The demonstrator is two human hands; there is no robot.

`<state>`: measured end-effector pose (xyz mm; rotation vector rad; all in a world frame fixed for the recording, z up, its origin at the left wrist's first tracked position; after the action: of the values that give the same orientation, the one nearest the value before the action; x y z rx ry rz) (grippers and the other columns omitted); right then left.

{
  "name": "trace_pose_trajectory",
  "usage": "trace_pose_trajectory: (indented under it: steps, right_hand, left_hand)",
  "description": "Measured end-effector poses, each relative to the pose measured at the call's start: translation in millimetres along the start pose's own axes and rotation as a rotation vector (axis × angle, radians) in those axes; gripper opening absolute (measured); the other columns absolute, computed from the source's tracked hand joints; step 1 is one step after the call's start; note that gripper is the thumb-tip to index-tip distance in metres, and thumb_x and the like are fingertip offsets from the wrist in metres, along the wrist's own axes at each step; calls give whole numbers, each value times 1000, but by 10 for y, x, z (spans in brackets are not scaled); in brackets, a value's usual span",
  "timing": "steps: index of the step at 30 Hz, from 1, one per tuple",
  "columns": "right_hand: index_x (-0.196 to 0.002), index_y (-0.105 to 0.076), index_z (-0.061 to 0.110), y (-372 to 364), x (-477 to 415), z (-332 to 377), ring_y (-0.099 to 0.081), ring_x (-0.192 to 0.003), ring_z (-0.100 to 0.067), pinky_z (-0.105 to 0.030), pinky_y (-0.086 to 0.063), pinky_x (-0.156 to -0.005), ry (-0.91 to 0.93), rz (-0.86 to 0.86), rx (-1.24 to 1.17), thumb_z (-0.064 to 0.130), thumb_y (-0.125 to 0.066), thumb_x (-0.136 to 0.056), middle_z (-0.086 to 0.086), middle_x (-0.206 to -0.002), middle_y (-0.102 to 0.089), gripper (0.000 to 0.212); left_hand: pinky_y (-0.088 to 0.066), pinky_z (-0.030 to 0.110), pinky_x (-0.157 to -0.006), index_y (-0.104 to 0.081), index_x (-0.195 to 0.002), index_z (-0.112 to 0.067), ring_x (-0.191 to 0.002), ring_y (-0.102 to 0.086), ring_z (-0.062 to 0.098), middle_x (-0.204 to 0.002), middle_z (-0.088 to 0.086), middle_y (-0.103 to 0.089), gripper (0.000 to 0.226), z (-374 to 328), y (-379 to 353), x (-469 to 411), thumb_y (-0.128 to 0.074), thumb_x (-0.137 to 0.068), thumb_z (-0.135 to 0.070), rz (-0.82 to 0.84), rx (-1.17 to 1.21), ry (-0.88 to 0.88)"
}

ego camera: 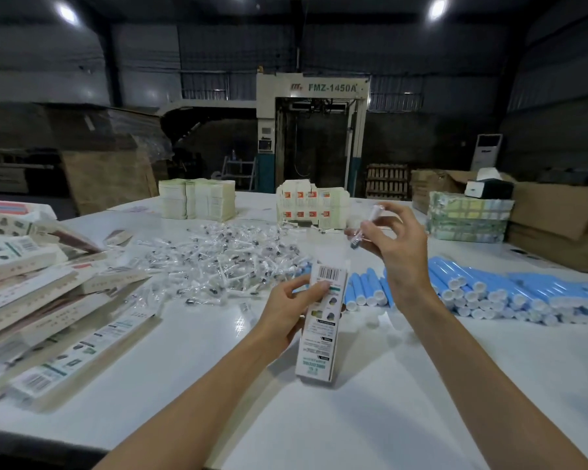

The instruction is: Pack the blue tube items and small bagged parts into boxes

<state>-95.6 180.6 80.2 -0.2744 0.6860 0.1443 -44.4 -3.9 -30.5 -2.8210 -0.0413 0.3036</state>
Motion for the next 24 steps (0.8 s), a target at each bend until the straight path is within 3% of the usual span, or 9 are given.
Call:
trace_pose_trajectory:
  steps: [5, 9, 13, 16, 19, 24]
  right_hand:
    - [-124, -57, 27, -227, 58, -8, -80, -88, -29, -35, -65, -80, -2, 134, 54, 12, -74, -96, -16, -100, -72, 36]
    - [-118, -59, 28, -301, 110, -69, -77, -84, -21, -28, -60, -71, 22, 184, 196, 13, -75, -95, -10, -92, -76, 32]
    - [-119, -60, 30, -302, 136, -135, -72, -76, -18, -29, -57, -63, -18, 234, 307, 12, -75, -92, -4, -86, -77, 36]
    - [-127, -60, 34, -242, 149, -143, -73, -85, -20, -35, -60, -70, -6, 285, 384, 11, -74, -91, -3, -84, -75, 45]
    - [-112, -68, 36, -156, 137, -155, -69, -88, -13, -29, -53, -74, 1, 347, 470, 17, -77, -90, 2, -88, -74, 31]
    - [-107, -75, 29, -45, 143, -203, -63, -95, -13, -30, -52, -81, -22, 405, 514, 18, -74, -95, 8, -104, -70, 16]
  left_hand:
    - [-65, 46, -84, -75, -130, -15, -112, -74, 48, -120, 23, -78, 42, -24, 13, 44, -85, -92, -30, 1, -14, -23]
    - [-65, 51, -89, -77, -127, -19, -112, -74, 50, -119, 23, -78, 35, -27, -6, 70, -83, -94, -30, 27, -37, -46]
    - [-61, 58, -96, -76, -130, -20, -113, -73, 50, -120, 25, -77, 37, -25, 3, 73, -83, -95, -31, 32, -38, -50]
    - [-60, 62, -98, -75, -131, -18, -111, -74, 50, -119, 26, -77, 39, -25, -2, 81, -83, -96, -33, 45, -41, -59]
    - [-64, 56, -91, -76, -128, -14, -106, -77, 48, -118, 27, -77, 36, -28, -18, 93, -81, -97, -33, 70, -39, -75]
    - [-65, 45, -84, -78, -127, -19, -102, -78, 38, -119, 20, -78, 36, -30, -18, 116, -80, -97, -38, 52, -87, -78]
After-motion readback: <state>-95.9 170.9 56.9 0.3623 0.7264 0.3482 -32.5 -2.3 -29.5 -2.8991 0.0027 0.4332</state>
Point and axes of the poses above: each hand's wrist, its own x-axis away from the middle knuckle, its own y-axis out of the back of the hand, z = x × y, the point moved 3 cm from there along -x, towards the middle knuckle
